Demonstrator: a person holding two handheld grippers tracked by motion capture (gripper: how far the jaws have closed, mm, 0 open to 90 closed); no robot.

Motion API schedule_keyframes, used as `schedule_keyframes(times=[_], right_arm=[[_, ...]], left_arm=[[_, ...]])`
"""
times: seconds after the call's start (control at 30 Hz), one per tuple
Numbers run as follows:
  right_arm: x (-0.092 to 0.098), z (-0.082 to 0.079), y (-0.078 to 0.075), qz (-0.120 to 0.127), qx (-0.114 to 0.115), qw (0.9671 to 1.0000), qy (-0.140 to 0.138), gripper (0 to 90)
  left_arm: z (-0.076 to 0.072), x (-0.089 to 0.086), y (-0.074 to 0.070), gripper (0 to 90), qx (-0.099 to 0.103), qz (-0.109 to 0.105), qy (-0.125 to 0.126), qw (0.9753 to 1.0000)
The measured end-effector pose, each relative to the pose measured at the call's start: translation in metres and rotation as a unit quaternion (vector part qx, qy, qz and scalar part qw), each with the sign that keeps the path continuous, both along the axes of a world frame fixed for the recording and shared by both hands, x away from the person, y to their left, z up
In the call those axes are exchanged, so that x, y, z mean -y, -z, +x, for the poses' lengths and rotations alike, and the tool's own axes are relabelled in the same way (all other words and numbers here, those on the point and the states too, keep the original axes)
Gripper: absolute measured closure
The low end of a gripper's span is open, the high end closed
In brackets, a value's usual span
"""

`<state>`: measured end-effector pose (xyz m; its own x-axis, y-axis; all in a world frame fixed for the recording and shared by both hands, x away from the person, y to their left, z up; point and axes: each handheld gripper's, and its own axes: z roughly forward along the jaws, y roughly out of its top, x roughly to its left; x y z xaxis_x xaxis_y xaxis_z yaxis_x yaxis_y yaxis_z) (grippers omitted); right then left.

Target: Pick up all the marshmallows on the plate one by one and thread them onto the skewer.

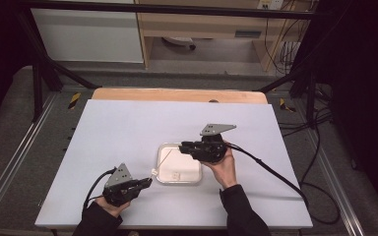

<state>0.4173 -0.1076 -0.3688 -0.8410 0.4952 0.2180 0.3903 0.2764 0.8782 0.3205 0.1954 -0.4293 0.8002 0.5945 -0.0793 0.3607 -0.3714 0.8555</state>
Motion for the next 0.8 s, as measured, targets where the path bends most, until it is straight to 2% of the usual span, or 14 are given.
schedule_keyframes(times=[0.2,0.37,0.8], right_arm=[[0.009,-0.005,-0.016,0.043,0.0,0.999,-0.013,75.2],[0.011,-0.006,-0.022,0.076,-0.009,0.9966,-0.029,75.2],[0.008,-0.007,-0.02,0.101,-0.03,0.9927,-0.058,75.1]], left_arm=[[-0.002,0.002,-0.001,88.0,0.01,-0.004,0.009,0.9999],[-0.004,0.003,-0.002,88.0,0.015,-0.01,0.013,0.9997],[-0.006,0.004,-0.003,88.0,0.026,-0.009,0.019,0.9994]])
